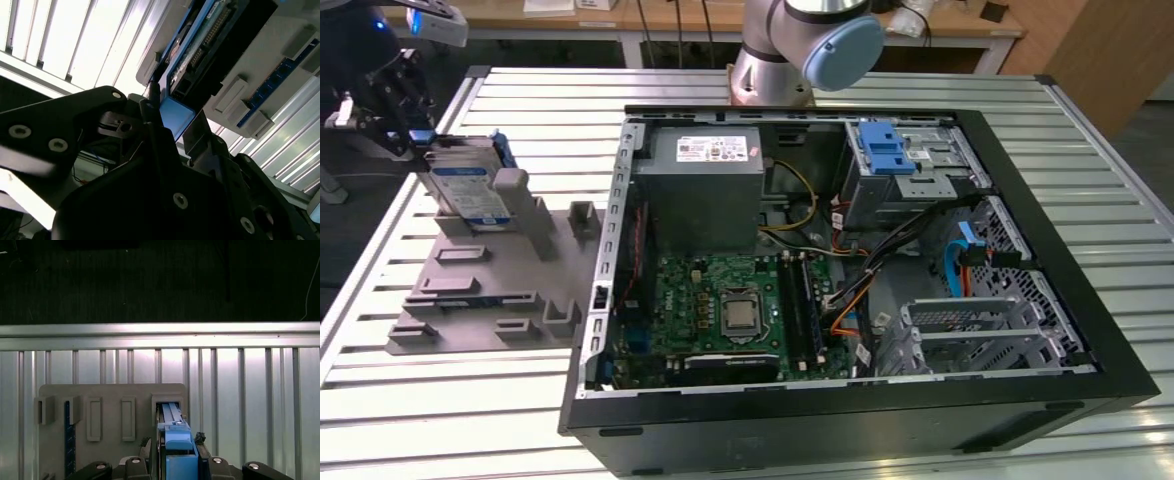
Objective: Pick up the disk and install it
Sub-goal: 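Pick up the disk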
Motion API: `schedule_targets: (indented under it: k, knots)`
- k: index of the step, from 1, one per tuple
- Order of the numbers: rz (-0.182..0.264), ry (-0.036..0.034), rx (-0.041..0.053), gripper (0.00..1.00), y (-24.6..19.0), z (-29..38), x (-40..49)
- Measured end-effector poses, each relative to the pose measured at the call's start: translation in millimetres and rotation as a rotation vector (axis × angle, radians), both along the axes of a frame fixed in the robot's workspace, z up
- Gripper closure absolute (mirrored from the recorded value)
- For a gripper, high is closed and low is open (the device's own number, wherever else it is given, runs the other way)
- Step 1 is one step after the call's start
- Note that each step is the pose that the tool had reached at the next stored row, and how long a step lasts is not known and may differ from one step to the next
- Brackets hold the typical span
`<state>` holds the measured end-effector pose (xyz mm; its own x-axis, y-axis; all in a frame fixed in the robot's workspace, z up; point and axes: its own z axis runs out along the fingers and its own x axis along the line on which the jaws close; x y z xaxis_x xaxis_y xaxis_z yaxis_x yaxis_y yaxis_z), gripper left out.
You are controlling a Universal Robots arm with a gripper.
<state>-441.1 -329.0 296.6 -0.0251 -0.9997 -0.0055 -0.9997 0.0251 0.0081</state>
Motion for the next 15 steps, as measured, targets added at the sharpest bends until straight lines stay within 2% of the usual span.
schedule_targets:
  k: [1, 15]
  knots:
    - [0.000, 0.0000, 0.0000, 0.55, 0.0, 0.0, 0.0]
    - [0.000, 0.0000, 0.0000, 0.55, 0.0, -2.9, 0.1]
